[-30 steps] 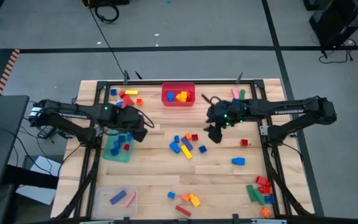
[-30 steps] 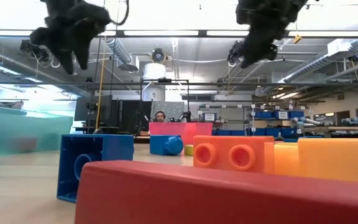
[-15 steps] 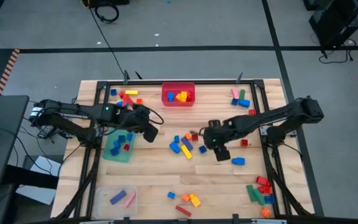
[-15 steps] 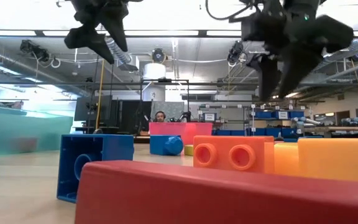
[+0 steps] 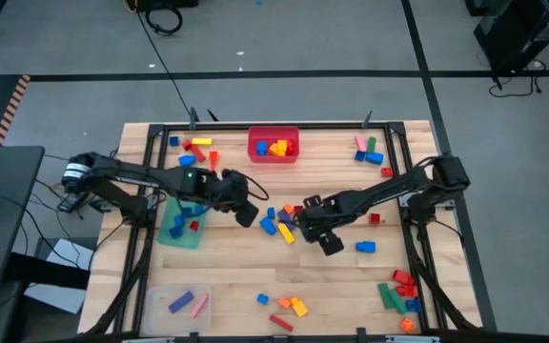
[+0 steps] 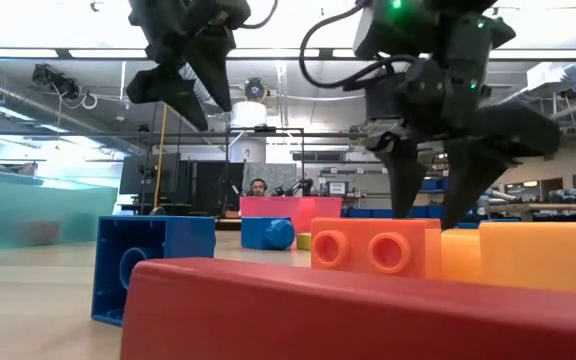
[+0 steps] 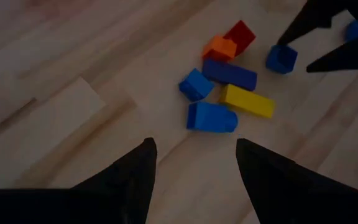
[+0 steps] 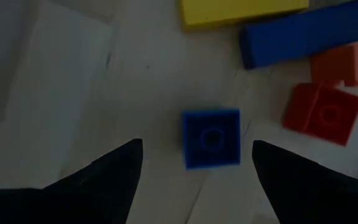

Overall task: Sort blocks by size
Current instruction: Put the blue 4 studded building block into the teal bin

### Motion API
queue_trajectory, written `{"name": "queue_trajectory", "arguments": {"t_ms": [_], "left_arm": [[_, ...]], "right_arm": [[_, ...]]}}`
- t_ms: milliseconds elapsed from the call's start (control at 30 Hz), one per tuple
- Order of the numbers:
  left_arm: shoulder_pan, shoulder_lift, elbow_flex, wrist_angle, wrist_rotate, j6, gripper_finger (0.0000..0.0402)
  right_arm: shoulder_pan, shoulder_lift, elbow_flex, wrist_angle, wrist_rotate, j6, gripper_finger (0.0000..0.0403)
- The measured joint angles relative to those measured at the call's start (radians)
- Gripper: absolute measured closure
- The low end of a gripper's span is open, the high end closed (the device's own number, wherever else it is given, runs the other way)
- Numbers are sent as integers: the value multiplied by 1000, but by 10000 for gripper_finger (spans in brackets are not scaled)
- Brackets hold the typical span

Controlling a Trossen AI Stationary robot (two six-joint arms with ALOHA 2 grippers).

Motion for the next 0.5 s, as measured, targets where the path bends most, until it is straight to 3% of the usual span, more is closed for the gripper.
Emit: {"name": "queue_trajectory", "arguments": {"t_ms": [233,367,500], "left_arm": [[-8,35,0,53,4,-5,172],[-8,48,0,101,4,-57,172],[-8,59,0,134,-3,-1,172]], "right_arm": [[-29,62,0,24,-12,-22,124],[-40,86,3,31,-30,-22,170],[-40,75,0,28,-38,-13,232]]}}
